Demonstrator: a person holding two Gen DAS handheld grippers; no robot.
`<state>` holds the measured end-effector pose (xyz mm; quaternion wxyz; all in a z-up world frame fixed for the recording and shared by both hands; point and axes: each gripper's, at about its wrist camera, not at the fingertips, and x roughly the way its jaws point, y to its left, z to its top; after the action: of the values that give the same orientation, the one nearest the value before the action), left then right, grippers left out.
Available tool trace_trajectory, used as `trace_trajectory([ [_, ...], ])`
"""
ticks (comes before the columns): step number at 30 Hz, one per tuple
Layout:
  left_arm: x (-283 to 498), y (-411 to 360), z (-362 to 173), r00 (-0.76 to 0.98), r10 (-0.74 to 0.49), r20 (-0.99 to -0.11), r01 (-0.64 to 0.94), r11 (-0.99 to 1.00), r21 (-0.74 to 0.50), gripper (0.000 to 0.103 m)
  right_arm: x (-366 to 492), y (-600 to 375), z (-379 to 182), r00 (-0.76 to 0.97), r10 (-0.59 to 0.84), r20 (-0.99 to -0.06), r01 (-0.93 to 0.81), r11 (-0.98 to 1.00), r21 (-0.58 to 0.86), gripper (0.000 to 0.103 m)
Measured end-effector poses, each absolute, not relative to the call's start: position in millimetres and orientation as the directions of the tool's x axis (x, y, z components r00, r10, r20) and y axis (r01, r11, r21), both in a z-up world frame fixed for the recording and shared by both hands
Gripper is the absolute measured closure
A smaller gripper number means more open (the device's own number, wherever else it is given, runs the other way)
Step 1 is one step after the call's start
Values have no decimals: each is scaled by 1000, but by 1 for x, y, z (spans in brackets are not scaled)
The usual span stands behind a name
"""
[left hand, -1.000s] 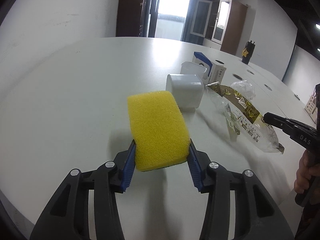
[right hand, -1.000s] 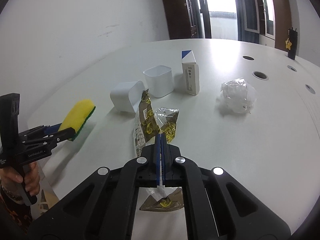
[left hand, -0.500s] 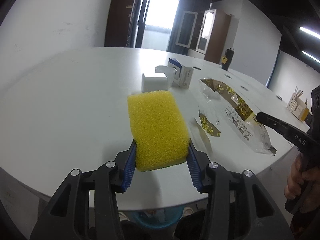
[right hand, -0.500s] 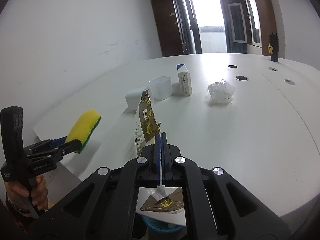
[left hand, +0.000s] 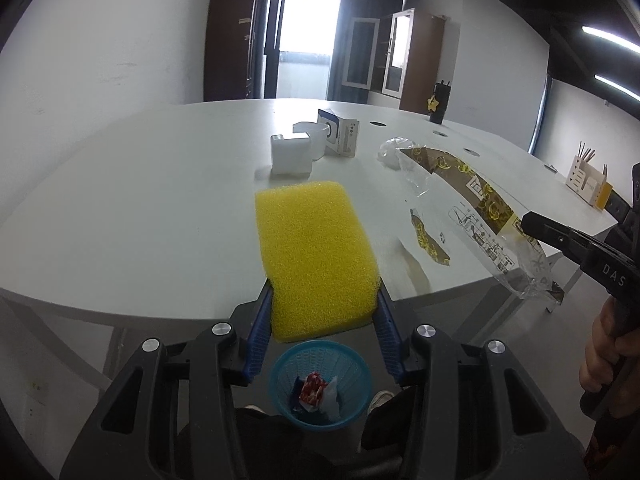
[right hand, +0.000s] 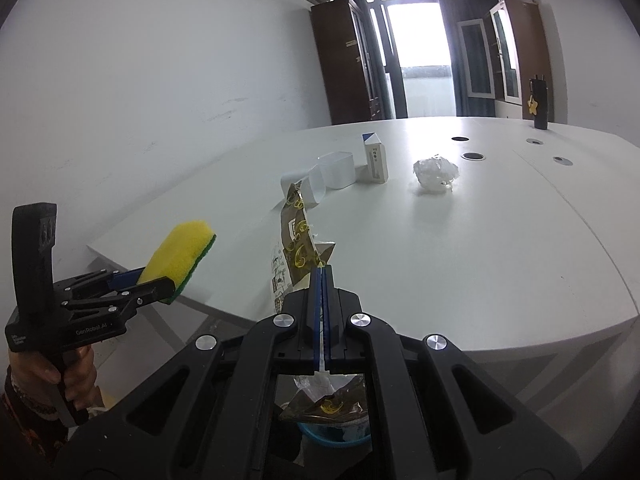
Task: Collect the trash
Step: 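Lift the yellow sponge and gold wrapper and carry both over the blue basket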
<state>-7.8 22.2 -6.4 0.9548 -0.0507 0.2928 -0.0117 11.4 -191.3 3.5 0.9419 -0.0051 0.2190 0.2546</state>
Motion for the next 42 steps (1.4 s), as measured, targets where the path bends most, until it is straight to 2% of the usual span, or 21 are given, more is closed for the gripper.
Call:
trace_trajectory([
  [9, -41, 21, -8, 843, -89, -531, 39, 994, -106, 58, -25, -214, -10, 755, 479, -448, -490, 866, 99, 103],
  [15, -56, 15, -20, 832, -117, -543, 71, 992, -104, 58, -46, -210, -21, 724, 494, -481, -522, 849, 84, 103],
  [29, -56, 10, -74, 743, -218, -633, 119, 973, -195, 58, -46, -192, -79, 637, 469, -612, -530, 843, 94, 103],
  [34, -48, 7, -102, 713, -203, -672, 100, 977, -189, 58, -32, -183, -102, 598, 468, -651, -524, 843, 124, 102],
  [39, -37, 13, -132, 682, -184, -708, 61, 979, -195, 58, -17, -171, -130, 581, 427, -692, -516, 852, 93, 103],
  [42, -29, 11, -148, 670, -150, -727, 45, 986, -161, 58, -5, -169, -155, 554, 406, -727, -491, 864, 109, 103],
])
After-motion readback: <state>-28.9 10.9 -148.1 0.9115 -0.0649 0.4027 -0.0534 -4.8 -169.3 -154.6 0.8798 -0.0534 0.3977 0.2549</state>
